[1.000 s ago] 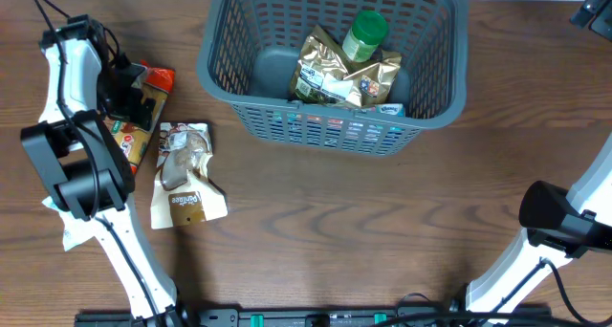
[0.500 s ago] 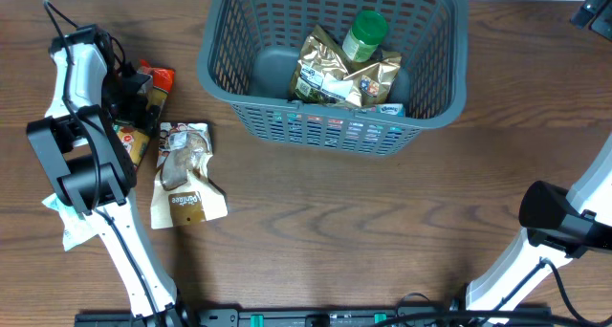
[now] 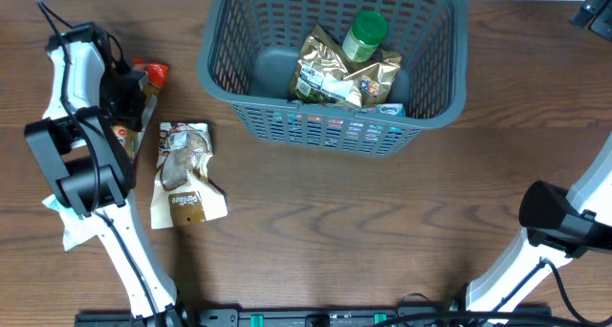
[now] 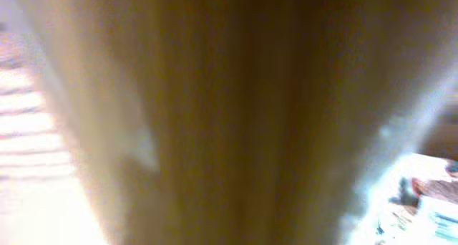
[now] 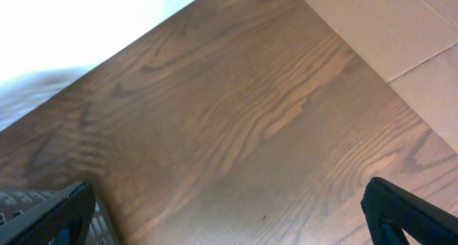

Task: Pack container
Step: 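Reach the left gripper to the red spaghetti packet and grasp it, then carry the spaghetti packet with the left gripper and lay it in the basket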

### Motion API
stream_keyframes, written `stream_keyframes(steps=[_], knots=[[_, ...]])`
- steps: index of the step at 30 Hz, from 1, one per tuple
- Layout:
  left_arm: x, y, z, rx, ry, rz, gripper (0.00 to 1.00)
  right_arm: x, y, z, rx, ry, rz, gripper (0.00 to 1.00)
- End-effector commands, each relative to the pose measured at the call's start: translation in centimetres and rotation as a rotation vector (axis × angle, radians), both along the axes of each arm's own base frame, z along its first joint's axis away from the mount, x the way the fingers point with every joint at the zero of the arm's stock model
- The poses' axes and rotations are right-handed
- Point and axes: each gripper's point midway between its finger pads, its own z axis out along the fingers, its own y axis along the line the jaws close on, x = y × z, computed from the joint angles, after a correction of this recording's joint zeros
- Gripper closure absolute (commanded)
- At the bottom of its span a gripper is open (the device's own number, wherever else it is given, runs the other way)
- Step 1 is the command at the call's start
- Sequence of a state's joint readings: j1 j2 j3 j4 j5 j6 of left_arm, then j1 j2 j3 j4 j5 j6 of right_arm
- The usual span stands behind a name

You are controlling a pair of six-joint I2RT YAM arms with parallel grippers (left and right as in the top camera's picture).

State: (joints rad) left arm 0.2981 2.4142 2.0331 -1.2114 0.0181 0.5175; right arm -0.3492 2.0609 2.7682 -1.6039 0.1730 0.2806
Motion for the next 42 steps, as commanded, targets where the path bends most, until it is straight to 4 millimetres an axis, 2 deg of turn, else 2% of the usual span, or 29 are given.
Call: stream_keyframes(steps=[1,4,8,11,13,16,21,25,28,30,34,39,42], knots=[[-0.7,-1.6,-3.0,-0.034,0.065,0.065,0.94,-0.3,-0.4,-0.5,-0.006,0.025,-0.006,0.01],[-1.0,-2.6,-2.5,-0.037,0.083,0.048,0.94,-0.4,-0.4,-0.5,-0.004,0.03,-0.006,0.01],[-0.7,-3.8,-0.9,-0.026,0.067,0.065,0.94,-0.4,-0.3,-0.6,-0.003,0.033,-0.006,0.01],[-0.2,-4.2,1.5,-0.009,0.018,0.109,0.94,-0.5,-0.3,-0.6,-0.008,0.04,0.005,0.01],[-0.1,-4.1,3.8,0.0,-0.017,0.14,0.95,-0.6,-0.3,-0.7,-0.009,0.047,0.009,0.01],[-0.2,-3.8,8.5,0.017,-0.097,0.216,0.94,-0.7,-0.2,-0.8,-0.006,0.055,0.01,0.01],[-0.7,-3.0,18.6,0.043,-0.346,0.331,0.94,-0.7,-0.1,-0.8,-0.011,0.062,0.031,0.01],[-1.9,-4.2,26.9,-0.004,-0.591,0.319,0.94,-0.8,-0.1,-0.9,-0.01,0.066,0.032,0.01],[-3.3,-6.7,32.2,-0.064,-0.752,0.223,0.94,-0.7,0.2,-1.0,0.004,0.066,0.043,0.01],[-4.3,-9.0,35.4,-0.099,-0.853,0.09,0.94,-0.5,0.7,-1.1,0.02,0.059,0.069,0.01],[-5.7,-14.5,40.9,-0.086,-1.061,-0.32,0.94,-0.4,0.8,-1.1,0.027,0.056,0.075,0.01],[-5.9,-21.1,46.4,0.079,-1.309,-0.875,0.94,-0.3,1.4,-1.2,0.043,0.056,0.109,0.01],[-5.3,-24.6,47.9,0.119,-1.401,-1.057,0.94,-0.3,1.6,-1.3,0.055,0.058,0.116,0.01]])
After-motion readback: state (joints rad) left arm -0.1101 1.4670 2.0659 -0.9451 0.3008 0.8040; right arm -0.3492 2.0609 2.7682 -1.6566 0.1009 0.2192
